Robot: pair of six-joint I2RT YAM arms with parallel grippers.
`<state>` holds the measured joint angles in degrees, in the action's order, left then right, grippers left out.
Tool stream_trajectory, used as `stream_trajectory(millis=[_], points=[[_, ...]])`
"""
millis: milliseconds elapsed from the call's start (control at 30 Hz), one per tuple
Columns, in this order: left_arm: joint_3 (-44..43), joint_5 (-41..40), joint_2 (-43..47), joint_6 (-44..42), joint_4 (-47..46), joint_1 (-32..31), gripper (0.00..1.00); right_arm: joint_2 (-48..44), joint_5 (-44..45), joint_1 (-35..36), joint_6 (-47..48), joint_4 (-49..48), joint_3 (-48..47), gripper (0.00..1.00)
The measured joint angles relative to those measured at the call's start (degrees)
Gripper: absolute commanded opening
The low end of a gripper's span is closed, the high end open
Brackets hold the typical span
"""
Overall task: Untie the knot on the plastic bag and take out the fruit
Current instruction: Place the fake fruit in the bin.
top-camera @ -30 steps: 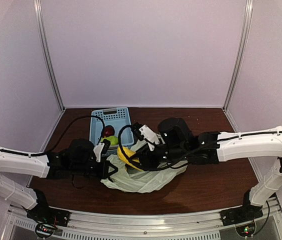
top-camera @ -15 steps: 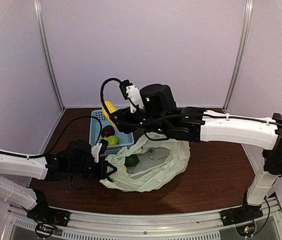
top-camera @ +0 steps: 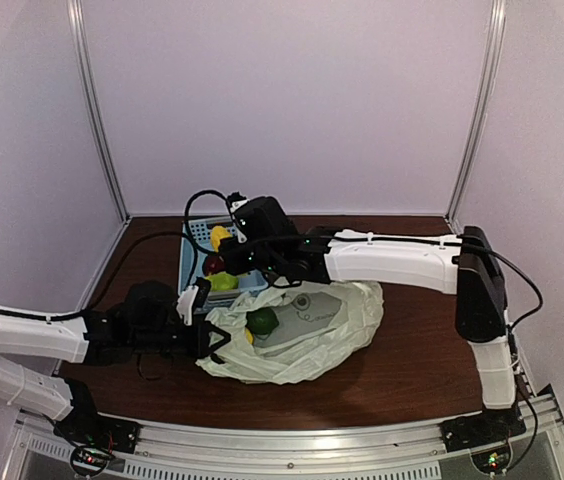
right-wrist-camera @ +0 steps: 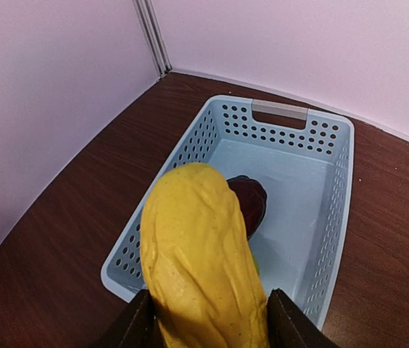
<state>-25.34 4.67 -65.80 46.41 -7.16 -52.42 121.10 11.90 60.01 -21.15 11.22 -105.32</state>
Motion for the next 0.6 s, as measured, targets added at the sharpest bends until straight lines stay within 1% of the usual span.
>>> stream_trajectory(millis=[267,433,600], points=[[0.2,0.0,0.4,0.0,0.0,0.2,0.00,11.5,-1.1,-2.2,-1.7,1.8,-7.1,0.52],[0.3,0.0,0.6,0.0,0.2,0.2,0.00,14.9,-1.5,-3.5,-2.0,2.9,-9.7,0.54],[0.3,0.0,0.6,0.0,0.2,0.2,0.00,15.7,-1.6,-4.2,-1.9,3.4,-12.0,0.64]])
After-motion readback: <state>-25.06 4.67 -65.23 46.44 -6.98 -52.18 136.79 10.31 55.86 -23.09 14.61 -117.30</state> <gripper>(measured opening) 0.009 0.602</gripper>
